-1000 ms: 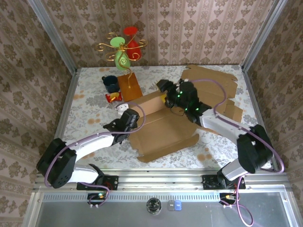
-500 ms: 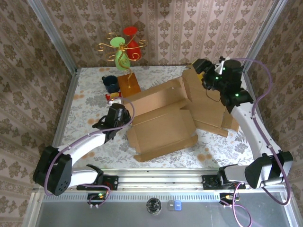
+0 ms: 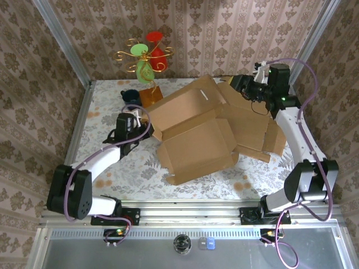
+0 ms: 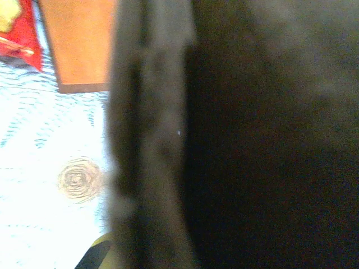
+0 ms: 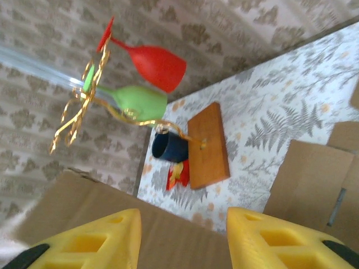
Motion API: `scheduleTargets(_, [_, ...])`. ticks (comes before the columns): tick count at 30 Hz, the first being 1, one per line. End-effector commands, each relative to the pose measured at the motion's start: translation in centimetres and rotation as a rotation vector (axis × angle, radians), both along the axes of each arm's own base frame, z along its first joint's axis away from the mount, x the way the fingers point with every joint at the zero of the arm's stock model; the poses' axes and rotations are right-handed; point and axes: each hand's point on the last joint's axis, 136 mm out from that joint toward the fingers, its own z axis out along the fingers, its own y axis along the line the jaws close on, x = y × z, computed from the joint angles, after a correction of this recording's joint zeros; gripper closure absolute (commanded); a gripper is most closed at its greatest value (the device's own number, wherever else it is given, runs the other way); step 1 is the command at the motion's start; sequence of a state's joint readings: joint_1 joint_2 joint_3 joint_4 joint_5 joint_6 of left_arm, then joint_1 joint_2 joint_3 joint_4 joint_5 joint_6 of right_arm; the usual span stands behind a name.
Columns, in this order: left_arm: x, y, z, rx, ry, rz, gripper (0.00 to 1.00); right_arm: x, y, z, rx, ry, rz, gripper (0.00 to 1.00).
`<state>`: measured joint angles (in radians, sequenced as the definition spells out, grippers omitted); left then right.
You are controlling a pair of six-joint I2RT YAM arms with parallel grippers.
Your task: Fold the paper box
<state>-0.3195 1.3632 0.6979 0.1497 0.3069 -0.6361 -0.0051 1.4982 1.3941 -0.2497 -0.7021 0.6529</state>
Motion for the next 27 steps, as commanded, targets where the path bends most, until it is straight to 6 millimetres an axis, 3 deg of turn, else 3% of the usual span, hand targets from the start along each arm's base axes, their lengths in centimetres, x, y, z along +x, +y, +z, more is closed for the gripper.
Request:
scheduleTargets(1, [0.6,-2.4,3.1,-0.136,-0.027,-0.134,1.00,-0.3,1.9,3.4,-0.001,-0.172,0.180,0.58])
scheduleTargets(5, [1.2,-2.4,2.7,-0.149,0.003,-0.140,1.00,0.0,2.6,4.1,0.020,-0.203,0.238,0.59])
scheduleTargets(12, [2.0,-2.3,2.9,-0.154,0.005,-0.145,1.00,0.0,3.4,3.5,0.019,-0.199,0.270,0.59])
scheduleTargets(27, [2.6,-2.2,2.1,-0.149,0.036,-0.132,1.00,-2.2,6.2,3.6,-0.023,-0.209,0.353,0.59])
